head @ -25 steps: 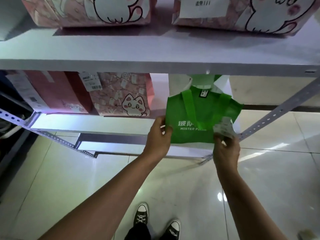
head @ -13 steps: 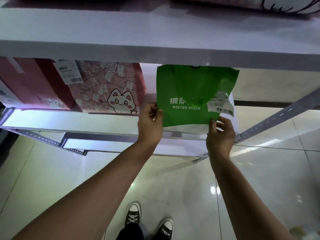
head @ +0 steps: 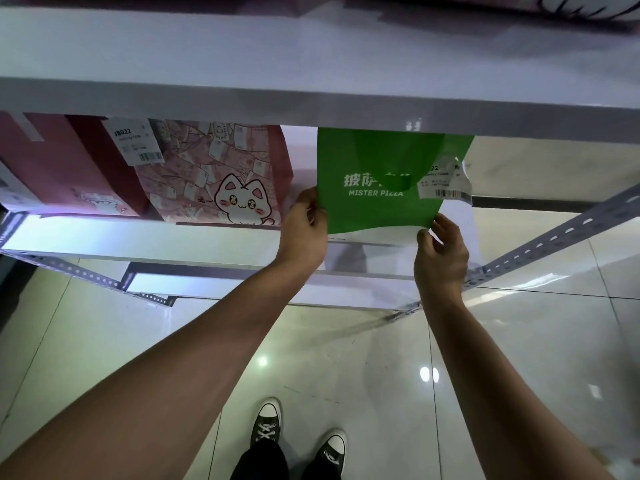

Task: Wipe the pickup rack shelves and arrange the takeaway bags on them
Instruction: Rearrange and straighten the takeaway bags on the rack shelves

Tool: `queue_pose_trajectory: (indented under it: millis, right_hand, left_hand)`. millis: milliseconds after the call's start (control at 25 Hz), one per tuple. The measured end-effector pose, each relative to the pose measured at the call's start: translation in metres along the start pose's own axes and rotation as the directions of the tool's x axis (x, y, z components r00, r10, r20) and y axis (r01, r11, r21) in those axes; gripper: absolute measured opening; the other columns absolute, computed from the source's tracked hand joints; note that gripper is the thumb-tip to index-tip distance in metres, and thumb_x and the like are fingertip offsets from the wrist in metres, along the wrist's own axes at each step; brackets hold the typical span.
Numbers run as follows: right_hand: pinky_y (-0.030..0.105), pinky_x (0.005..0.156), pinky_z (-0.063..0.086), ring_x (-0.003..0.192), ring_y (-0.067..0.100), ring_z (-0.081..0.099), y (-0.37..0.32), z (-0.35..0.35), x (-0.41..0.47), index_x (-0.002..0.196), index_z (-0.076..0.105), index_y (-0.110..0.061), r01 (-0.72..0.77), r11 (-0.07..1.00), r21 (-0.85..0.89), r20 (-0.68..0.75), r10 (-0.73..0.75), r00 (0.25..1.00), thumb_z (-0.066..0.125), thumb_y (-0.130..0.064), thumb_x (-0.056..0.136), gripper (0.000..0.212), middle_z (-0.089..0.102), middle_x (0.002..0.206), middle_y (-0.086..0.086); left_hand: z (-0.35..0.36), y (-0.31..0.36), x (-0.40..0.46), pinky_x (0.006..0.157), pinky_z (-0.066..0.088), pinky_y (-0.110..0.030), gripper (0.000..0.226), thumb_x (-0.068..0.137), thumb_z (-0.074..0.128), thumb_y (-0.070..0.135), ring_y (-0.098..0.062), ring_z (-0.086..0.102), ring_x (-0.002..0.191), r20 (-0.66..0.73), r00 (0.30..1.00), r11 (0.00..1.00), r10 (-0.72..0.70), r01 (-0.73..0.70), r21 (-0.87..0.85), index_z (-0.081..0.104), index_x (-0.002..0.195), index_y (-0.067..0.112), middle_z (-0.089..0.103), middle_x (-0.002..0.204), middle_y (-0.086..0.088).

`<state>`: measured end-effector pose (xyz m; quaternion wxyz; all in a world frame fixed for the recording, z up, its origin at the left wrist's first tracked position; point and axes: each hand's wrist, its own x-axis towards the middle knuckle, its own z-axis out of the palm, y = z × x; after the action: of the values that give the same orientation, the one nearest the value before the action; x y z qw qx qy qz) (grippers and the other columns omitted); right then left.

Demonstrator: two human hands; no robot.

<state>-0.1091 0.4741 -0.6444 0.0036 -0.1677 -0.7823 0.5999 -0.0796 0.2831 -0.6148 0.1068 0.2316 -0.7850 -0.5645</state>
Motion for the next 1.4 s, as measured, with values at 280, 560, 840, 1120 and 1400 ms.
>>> queue_pose_trajectory:
  millis: [280, 560, 840, 1120, 1400]
  right_hand:
    - [0.012, 0.090, 0.044, 0.112, 0.010, 0.061, 0.001, -0.017, -0.023, 0.132, 0.059, -0.017, -0.023, 0.998, -0.054, 0.020, 0.024, 1.000, 0.051, -0.010, 0.098, 0.035, 0.066, 0.127, -0.001]
    - [0.018, 0.092, 0.044, 0.108, 0.008, 0.062, -0.031, -0.039, -0.076, 0.128, 0.065, -0.018, 0.030, 0.981, -0.191, 0.115, -0.008, 0.993, 0.053, -0.012, 0.098, 0.033, 0.070, 0.124, -0.002]
    - [0.010, 0.071, 0.041, 0.097, 0.007, 0.062, -0.079, -0.041, -0.107, 0.121, 0.069, -0.024, 0.117, 0.963, -0.241, 0.168, -0.078, 0.983, 0.053, -0.017, 0.095, 0.032, 0.072, 0.113, -0.007]
    - [0.027, 0.070, 0.050, 0.083, 0.022, 0.065, -0.110, -0.022, -0.146, 0.110, 0.072, -0.017, 0.181, 0.957, -0.226, 0.245, -0.124, 0.962, 0.055, -0.014, 0.096, 0.022, 0.071, 0.097, 0.001]
    - [0.035, 0.084, 0.054, 0.092, 0.017, 0.064, -0.134, 0.038, -0.163, 0.122, 0.068, -0.018, 0.153, 0.970, -0.187, 0.362, -0.077, 0.929, 0.053, -0.017, 0.100, 0.027, 0.071, 0.113, 0.000]
  left_hand:
    - [-0.013, -0.004, -0.022, 0.098, 0.044, -0.020, 0.041, 0.098, 0.047, 0.006, -0.017, 0.057, 0.121, 0.041, 0.995, 0.996, -0.090, 0.091, -0.027, 0.052, 0.137, 0.017, 0.059, 0.133, 0.000]
    - [-0.043, 0.020, -0.079, 0.100, 0.051, -0.048, 0.031, 0.097, 0.052, 0.007, -0.025, 0.061, 0.117, 0.105, 0.990, 0.995, -0.096, 0.096, 0.006, 0.060, 0.127, 0.010, 0.063, 0.126, -0.007]
    - [-0.078, 0.047, -0.114, 0.096, 0.052, -0.034, 0.031, 0.097, 0.051, 0.010, -0.017, 0.063, 0.110, 0.166, 0.984, 0.997, -0.061, 0.052, 0.055, 0.063, 0.124, 0.019, 0.065, 0.118, 0.001]
    - [-0.129, 0.059, -0.139, 0.087, 0.045, -0.013, 0.030, 0.097, 0.052, 0.008, -0.007, 0.061, 0.109, 0.117, 0.993, 0.998, -0.021, 0.013, 0.066, 0.065, 0.120, 0.022, 0.066, 0.114, 0.007]
    - [-0.197, 0.046, -0.114, 0.091, 0.047, -0.022, 0.032, 0.097, 0.049, 0.009, -0.012, 0.059, 0.110, -0.023, 0.998, 0.993, -0.054, 0.056, 0.101, 0.061, 0.125, 0.015, 0.065, 0.120, 0.001]
